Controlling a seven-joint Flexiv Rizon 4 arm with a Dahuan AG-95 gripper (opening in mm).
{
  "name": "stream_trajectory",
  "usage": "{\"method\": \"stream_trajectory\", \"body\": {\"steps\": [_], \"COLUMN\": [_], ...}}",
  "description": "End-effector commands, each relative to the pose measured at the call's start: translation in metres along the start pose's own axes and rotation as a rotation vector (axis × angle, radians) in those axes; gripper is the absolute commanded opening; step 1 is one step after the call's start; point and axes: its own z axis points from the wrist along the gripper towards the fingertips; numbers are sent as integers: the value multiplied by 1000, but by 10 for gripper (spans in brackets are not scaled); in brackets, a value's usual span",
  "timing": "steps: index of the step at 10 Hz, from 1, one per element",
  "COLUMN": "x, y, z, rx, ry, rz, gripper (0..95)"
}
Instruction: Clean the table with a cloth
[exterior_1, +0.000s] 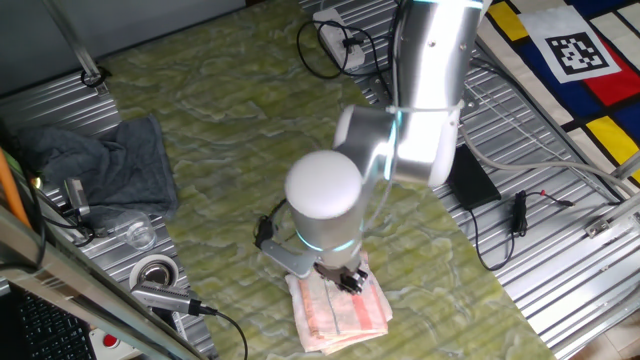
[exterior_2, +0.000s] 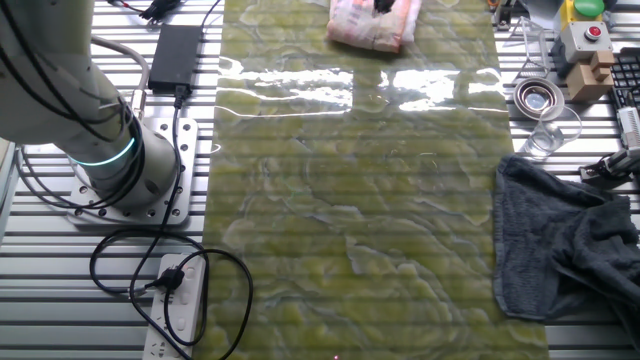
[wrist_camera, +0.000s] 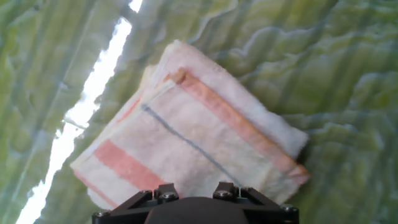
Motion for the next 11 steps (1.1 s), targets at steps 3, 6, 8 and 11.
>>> {"method": "stream_trajectory", "body": {"steps": [3,6,8,11], "x": [-10,-12,-13,-15], "y": [9,9,8,6], "z": [11,17,22,24], "rx": [22,31,39,42], "ry": [-38,-57,-70,-79], "rz": [22,11,1,-14], "gripper": [570,570,570,570]}}
